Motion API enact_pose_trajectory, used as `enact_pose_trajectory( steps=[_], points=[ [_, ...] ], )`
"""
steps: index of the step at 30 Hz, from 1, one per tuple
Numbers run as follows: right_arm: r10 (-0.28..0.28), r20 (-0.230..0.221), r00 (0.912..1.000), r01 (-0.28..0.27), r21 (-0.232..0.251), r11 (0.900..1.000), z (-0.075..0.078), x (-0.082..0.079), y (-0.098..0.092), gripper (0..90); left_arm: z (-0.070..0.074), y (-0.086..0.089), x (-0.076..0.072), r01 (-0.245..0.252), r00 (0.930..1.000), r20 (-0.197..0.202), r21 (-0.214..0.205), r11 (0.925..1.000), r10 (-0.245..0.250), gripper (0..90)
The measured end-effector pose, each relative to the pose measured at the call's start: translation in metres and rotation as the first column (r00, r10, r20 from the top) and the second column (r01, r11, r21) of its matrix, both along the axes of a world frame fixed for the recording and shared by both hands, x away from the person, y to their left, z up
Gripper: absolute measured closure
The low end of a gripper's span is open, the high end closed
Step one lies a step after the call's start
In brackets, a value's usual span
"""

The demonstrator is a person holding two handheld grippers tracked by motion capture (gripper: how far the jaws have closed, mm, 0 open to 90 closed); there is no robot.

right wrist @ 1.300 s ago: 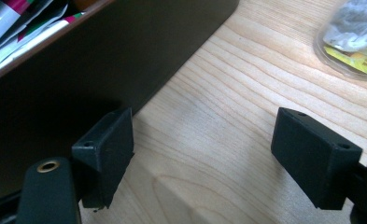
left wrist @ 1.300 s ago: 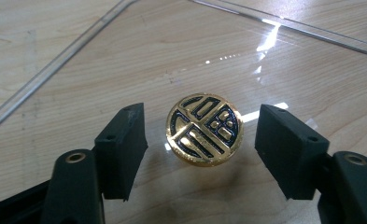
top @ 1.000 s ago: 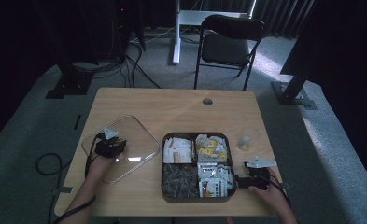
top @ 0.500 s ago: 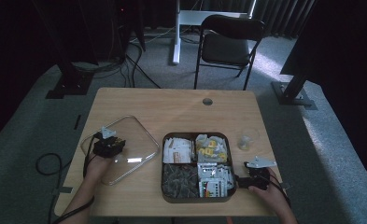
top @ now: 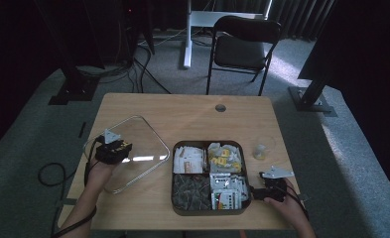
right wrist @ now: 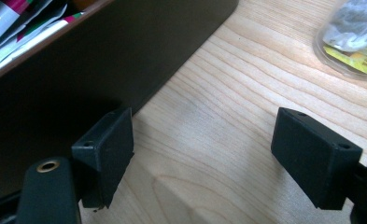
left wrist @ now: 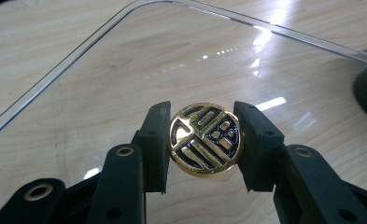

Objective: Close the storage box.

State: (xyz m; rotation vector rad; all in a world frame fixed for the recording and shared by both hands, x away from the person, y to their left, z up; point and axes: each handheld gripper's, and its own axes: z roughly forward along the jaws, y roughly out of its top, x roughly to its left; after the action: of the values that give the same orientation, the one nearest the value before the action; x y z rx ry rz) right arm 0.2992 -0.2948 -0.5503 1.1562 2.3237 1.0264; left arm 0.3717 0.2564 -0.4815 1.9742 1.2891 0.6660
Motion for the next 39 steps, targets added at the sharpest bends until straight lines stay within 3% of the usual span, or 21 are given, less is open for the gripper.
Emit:
enact_pose_trajectory(
  steps=[10, 17, 21, 36, 39],
  points=[
    [0.000, 0.000, 1.0000, 0.000, 0.000, 1.0000, 0.000, 0.000, 0.000, 20.4, 0.018, -0.007, -0.005, 0.032, 0.9992, 0.025, -0.027, 0.9991, -0.031, 59.0],
    [0.000, 0.000, 1.0000, 0.000, 0.000, 1.0000, 0.000, 0.000, 0.000, 20.4, 0.037, -0.022, -0.009, 0.089, 0.9951, 0.046, -0.040, 0.9952, -0.087, 59.0],
    [0.000, 0.000, 1.0000, 0.000, 0.000, 1.0000, 0.000, 0.000, 0.000, 20.4, 0.045, -0.034, -0.010, 0.141, 0.9891, 0.047, -0.044, 0.9890, -0.139, 59.0],
    [0.001, 0.002, 1.0000, -0.001, -0.001, 1.0000, 0.000, 0.000, 0.000, 20.4, 0.055, -0.080, -0.014, 0.258, 0.9657, 0.046, -0.042, 0.9654, -0.256, 59.0],
    [0.000, 0.002, 1.0000, 0.000, -0.001, 1.0000, 0.000, 0.000, 0.000, 20.4, 0.058, -0.089, -0.016, 0.285, 0.9582, 0.047, -0.057, 0.9570, -0.282, 59.0]
  ],
)
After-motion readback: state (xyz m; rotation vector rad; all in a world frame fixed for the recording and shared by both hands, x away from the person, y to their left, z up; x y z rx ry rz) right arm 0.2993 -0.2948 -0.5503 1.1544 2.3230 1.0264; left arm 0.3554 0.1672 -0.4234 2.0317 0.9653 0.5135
